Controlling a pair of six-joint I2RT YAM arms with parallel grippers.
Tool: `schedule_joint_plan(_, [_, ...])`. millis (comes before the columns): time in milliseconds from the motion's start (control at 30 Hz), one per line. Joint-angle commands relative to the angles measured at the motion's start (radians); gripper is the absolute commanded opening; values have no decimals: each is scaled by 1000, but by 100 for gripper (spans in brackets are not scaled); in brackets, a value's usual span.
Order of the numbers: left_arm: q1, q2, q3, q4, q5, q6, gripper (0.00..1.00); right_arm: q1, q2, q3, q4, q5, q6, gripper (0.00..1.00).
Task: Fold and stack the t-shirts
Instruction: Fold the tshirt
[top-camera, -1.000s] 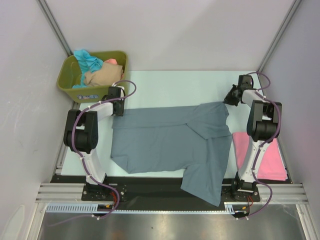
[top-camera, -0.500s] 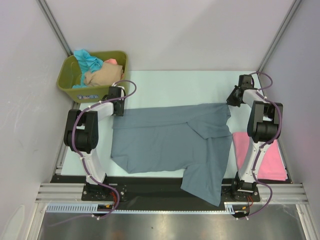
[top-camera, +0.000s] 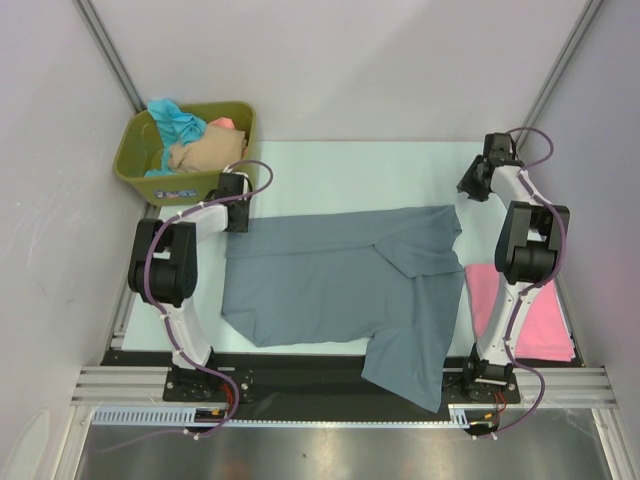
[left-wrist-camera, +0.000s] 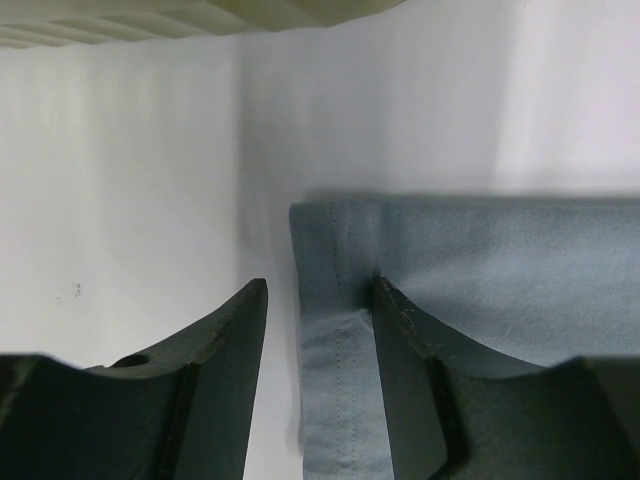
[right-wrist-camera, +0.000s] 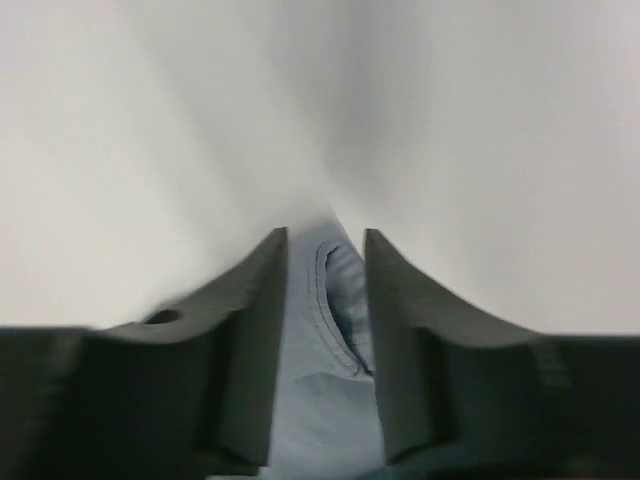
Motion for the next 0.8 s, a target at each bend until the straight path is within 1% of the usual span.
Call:
schedule_joint_plan(0, [6,-65,22,-50,-5,-58,52,0,-53,23,-91,81,-4,45])
schedule_joint_plan(33, [0,-80,25,-64,-7,-79,54,3,-83,16,-143,94,8,48])
schedule_joint_plan(100, [-28,-135,28,-115,-2,-116,54,22,-125,0,-186,114,15,51])
schedule_joint_plan(200, [-97,-217,18,-181,-14,-166,55,54,-223,-50,-271,125,33,52])
schedule_joint_plan(233, [-115,-241,10,-198,-4,-183,55,57,-286,-101,-272,77,47,53])
schedule_joint_plan(333, [-198,-326,-13,-230,74,-263,55,89,-380,-184,-274,8,82,54])
schedule_joint_plan(367, [-251,-342,-24,-239,138,-285,55,106,-450,-255,-272,-42,81,54])
schedule_joint_plan(400, [-282,-373,-30,-244,157,-323,55,161,-487,-294,-268,-59,84,54])
schedule_joint_plan(433, [-314,-384,-45,-245,171,-343,55,187,-524,-346,-257,-95,76,54])
schedule_joint_plan(467, [-369,-398,-54,-245,192,-366,55,218,-615,-435,-249,-92,77,54])
schedule_joint_plan(500, [-393,-410,-67,-247,205,-412,55,242,-656,-489,-240,-83,81,55])
schedule_joint_plan(533, [-409,-439,-85,-238,228,-430,55,271,-700,-533,-231,-80,81,58])
schedule_joint_plan(600, [-440,-464,-136,-225,262,-470,55,269,-796,-646,-211,-81,81,59])
schedule_joint_plan(633, [-446,-487,-150,-227,259,-478,55,261,-815,-668,-206,-72,79,61])
schedule_joint_plan(767, [-448,-501,-196,-230,242,-487,54,243,-823,-689,-211,-52,59,61])
